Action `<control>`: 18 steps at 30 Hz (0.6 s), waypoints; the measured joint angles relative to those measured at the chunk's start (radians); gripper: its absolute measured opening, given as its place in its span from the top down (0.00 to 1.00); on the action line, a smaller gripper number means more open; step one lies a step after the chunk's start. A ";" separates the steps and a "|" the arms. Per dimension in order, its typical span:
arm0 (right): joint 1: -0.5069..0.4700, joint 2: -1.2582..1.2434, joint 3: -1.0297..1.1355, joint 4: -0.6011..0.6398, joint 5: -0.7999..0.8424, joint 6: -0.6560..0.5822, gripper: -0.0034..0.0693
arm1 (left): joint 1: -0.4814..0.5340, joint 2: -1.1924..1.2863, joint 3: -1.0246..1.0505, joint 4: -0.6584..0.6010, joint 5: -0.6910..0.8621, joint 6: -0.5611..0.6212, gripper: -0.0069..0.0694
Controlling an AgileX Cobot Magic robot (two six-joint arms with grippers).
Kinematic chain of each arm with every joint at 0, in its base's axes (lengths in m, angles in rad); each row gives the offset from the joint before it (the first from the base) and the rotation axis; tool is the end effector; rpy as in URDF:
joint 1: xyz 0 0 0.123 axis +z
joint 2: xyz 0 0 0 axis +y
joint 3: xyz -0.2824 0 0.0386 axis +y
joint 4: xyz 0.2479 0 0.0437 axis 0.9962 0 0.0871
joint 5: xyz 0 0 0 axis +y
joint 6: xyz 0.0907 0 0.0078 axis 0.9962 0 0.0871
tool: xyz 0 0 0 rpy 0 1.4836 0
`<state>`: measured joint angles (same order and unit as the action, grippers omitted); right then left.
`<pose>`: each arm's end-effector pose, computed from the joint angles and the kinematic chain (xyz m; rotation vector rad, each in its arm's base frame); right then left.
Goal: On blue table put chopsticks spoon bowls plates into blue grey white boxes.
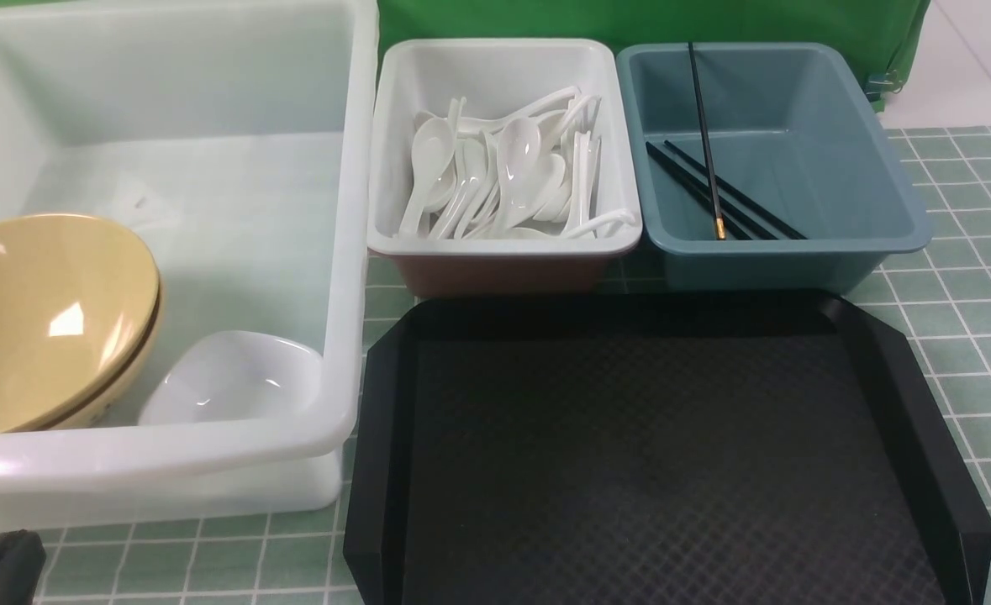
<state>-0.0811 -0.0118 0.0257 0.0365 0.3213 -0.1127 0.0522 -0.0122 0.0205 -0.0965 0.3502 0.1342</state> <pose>0.0538 -0.0033 0.1761 -0.0054 1.8198 -0.1022 0.0531 -0.0002 0.1754 0.0152 1.8405 0.0366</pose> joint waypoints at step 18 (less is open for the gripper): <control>0.000 0.000 0.000 0.000 0.000 0.000 0.82 | 0.000 0.000 0.000 0.000 0.000 0.000 0.90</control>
<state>-0.0811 -0.0118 0.0257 0.0365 0.3213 -0.1127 0.0522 -0.0122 0.0202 -0.0965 0.3505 0.1342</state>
